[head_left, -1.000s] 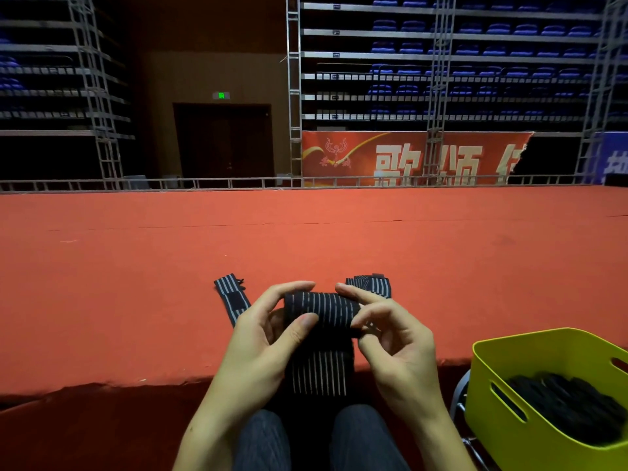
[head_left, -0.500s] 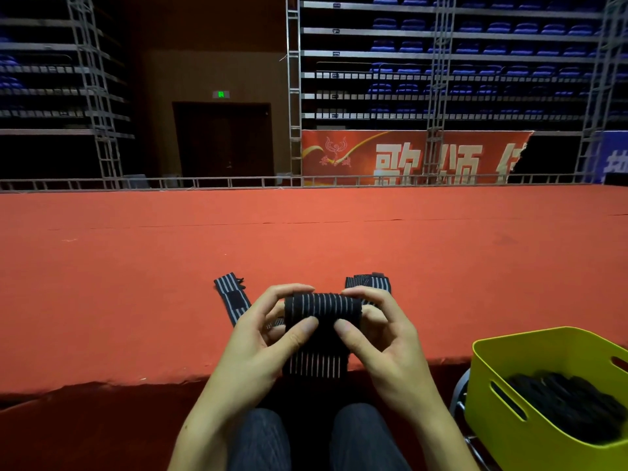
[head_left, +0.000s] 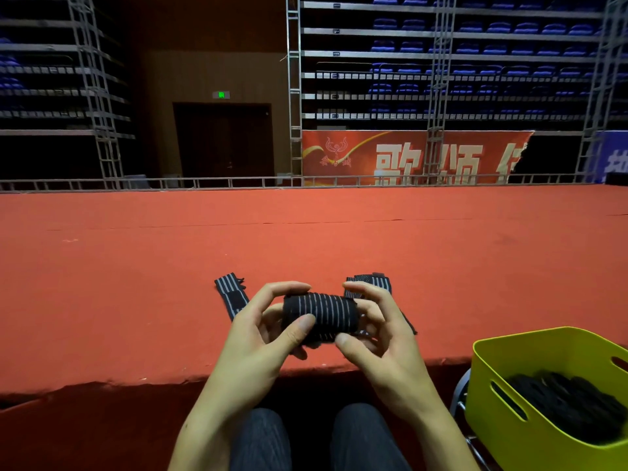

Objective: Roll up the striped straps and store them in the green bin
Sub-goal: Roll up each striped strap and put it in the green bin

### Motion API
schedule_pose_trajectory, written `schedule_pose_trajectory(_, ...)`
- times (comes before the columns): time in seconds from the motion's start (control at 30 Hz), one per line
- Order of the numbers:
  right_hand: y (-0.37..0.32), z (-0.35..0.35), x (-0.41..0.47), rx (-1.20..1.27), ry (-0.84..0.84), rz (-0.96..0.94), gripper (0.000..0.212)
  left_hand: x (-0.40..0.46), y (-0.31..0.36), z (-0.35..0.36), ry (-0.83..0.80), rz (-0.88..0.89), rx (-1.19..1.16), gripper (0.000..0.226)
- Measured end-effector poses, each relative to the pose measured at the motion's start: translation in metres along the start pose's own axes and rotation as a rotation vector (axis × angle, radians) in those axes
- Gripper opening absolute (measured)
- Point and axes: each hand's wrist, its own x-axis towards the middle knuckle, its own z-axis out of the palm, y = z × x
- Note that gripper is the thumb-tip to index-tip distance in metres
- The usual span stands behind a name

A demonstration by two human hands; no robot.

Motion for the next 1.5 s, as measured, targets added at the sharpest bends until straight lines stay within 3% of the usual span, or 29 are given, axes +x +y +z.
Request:
schedule_pose_trajectory(0.2, -0.005, 0.001, 0.003, 0.042, 0.044, 0.061, 0.037, 0.0, -0.005, -0.004, -0.04, -0.008, 0.024, 0.045)
schedule_pose_trajectory(0.43, -0.004, -0.002, 0.001, 0.048, 0.044, 0.019, 0.042, 0.002, -0.006, -0.004, -0.027, -0.052, 0.012, 0.039)
schedule_pose_trajectory(0.67, -0.005, -0.005, 0.003, -0.015, 0.046, 0.002, 0.049, 0.013, -0.011, 0.005, 0.035, 0.011, 0.009, 0.029)
schedule_pose_trajectory(0.97, 0.01, -0.033, -0.002, -0.091, 0.078, 0.013, 0.046, 0.019, -0.037, 0.025, -0.04, -0.049, -0.008, 0.031)
schedule_pose_trajectory(1.17, 0.031, -0.076, -0.02, -0.16, 0.19, 0.088, 0.048, 0.035, -0.078, 0.071, -0.086, -0.156, 0.0, 0.033)
schedule_pose_trajectory(1.5, 0.049, -0.197, -0.066, -0.353, 0.448, 0.327, 0.051, 0.074, -0.132, 0.202, -0.404, -0.214, 0.029, 0.034)
